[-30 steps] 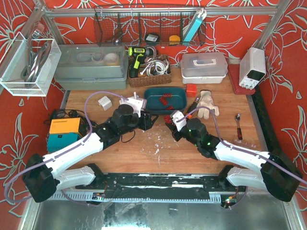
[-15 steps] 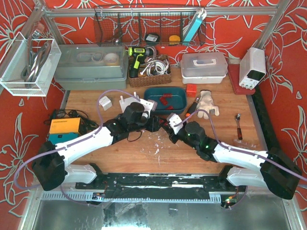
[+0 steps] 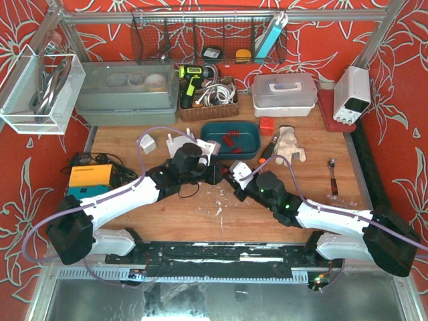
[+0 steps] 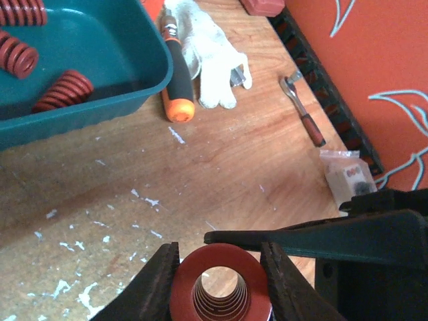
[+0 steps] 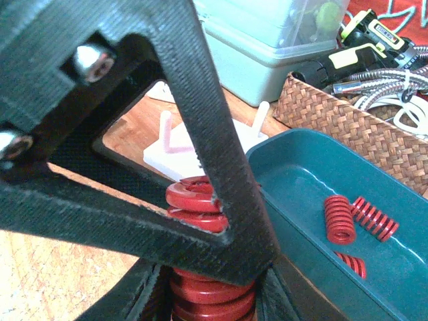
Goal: Install the large spring
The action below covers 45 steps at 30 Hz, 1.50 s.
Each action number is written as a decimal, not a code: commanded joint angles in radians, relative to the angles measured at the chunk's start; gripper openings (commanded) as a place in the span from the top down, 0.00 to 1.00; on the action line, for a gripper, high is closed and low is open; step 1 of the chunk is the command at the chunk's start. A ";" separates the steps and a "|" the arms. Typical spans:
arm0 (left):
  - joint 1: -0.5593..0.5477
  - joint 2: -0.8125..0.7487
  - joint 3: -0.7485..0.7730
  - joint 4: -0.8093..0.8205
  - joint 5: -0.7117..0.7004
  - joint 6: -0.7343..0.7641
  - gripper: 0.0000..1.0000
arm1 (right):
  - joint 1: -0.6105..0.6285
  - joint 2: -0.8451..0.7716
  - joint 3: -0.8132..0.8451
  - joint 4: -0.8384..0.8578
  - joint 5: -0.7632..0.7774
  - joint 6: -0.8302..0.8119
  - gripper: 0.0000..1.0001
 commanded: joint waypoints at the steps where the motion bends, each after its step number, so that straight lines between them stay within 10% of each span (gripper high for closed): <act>1: -0.008 0.002 -0.013 0.040 0.060 -0.022 0.78 | 0.012 0.013 0.000 0.051 0.022 -0.018 1.00; 6: -0.008 -0.013 -0.020 0.047 0.043 -0.033 0.97 | 0.012 0.019 0.006 0.038 0.054 -0.008 0.89; 16: -0.005 -0.056 0.022 0.012 -0.350 0.065 1.00 | 0.011 -0.073 0.037 -0.110 0.262 0.157 0.02; 25: 0.065 0.070 0.103 0.043 -0.676 0.185 1.00 | 0.006 -0.246 0.052 -0.373 0.514 0.293 0.01; 45: 0.345 0.508 0.391 0.066 -0.660 0.276 1.00 | 0.002 -0.264 -0.054 -0.250 0.530 0.248 0.01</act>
